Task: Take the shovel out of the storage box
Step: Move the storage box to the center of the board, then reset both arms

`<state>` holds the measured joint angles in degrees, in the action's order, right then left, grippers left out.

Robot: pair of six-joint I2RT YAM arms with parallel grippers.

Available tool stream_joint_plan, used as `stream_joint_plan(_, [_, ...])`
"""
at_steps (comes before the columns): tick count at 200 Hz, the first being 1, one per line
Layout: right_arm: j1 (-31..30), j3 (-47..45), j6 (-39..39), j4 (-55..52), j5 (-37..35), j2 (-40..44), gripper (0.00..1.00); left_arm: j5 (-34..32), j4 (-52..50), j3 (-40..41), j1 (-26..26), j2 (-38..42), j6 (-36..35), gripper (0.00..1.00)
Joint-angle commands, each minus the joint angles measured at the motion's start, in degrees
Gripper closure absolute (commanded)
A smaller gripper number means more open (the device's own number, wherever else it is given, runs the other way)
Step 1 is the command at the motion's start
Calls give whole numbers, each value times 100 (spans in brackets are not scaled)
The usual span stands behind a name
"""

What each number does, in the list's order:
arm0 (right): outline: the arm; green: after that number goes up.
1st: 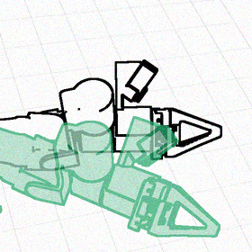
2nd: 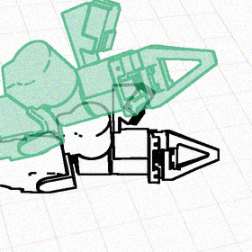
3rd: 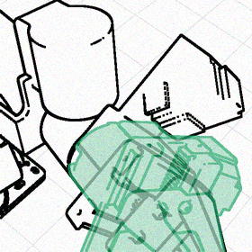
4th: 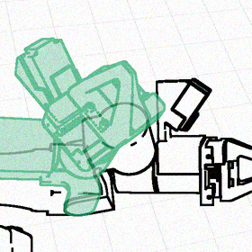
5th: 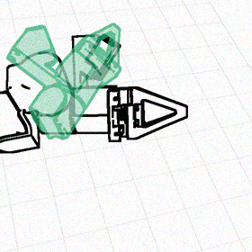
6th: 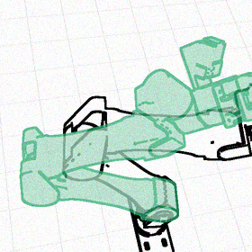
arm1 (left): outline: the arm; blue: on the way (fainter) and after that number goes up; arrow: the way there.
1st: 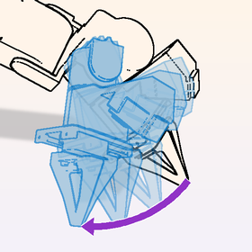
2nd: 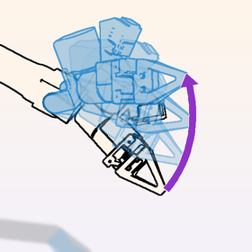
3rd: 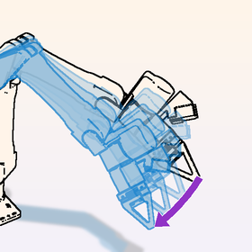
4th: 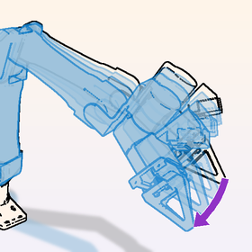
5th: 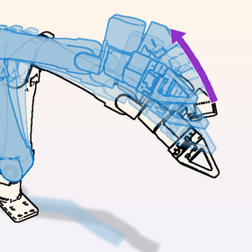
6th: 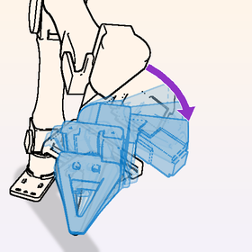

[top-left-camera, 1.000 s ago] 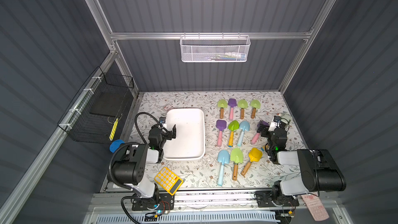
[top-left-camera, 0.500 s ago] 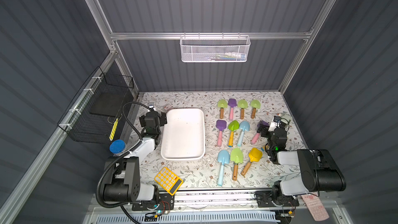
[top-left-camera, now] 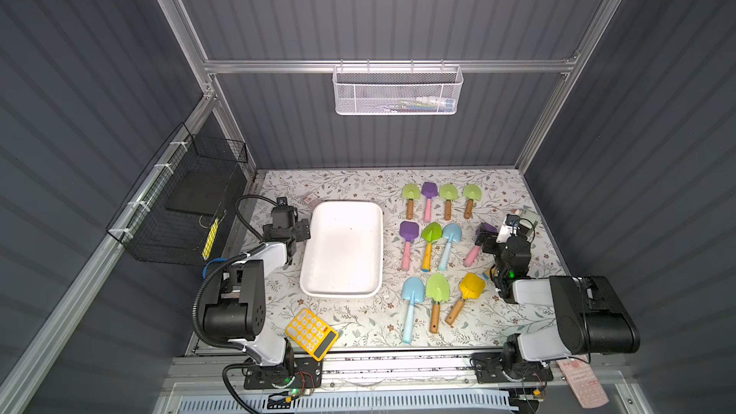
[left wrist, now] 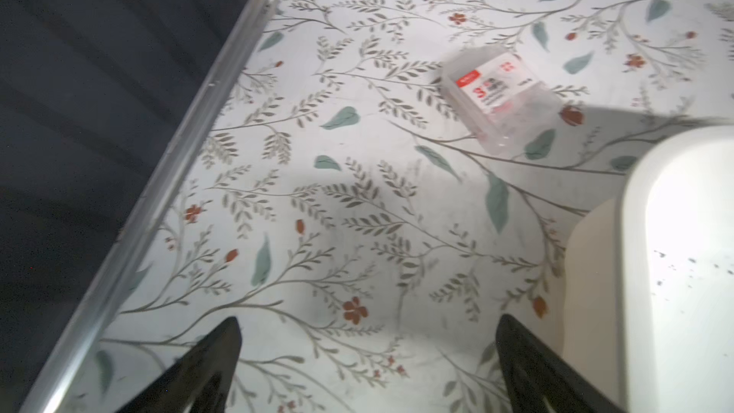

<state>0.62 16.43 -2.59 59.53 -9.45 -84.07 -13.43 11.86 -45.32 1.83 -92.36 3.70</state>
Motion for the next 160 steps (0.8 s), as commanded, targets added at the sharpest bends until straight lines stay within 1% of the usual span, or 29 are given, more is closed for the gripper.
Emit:
stream_joint_plan(1, [18,71,-62,-3,-67,26,1,1203,-106,67,37,-279,-72,0])
stream_joint_plan(17, [18,71,-63,-3,-66,26,1,1462,-45,83,37,-384,-96,0])
stream_joint_plan(72, [19,71,-63,-3,-66,23,1,1117,1247,558,37,-381,-463,0])
stream_joint_plan(88, [21,71,-62,-4,-65,24,1,1195,1525,630,37,-407,-657,0])
stream_joint_plan(108, [22,71,-65,-4,-64,11,1,1260,2170,804,29,-527,-641,0])
stream_joint_plan(117, [25,73,-66,-3,-57,22,1,1246,2283,843,28,-606,-619,0])
stream_joint_plan(130, [24,71,-63,-3,-61,21,1,1289,2510,1075,28,-474,-662,0])
stream_joint_plan(151, [26,70,-66,-10,-63,22,1,1328,3588,1717,28,-422,-674,0])
stream_joint_plan(160, [25,71,-66,-7,-64,13,1,1313,4336,1891,30,-671,-626,0])
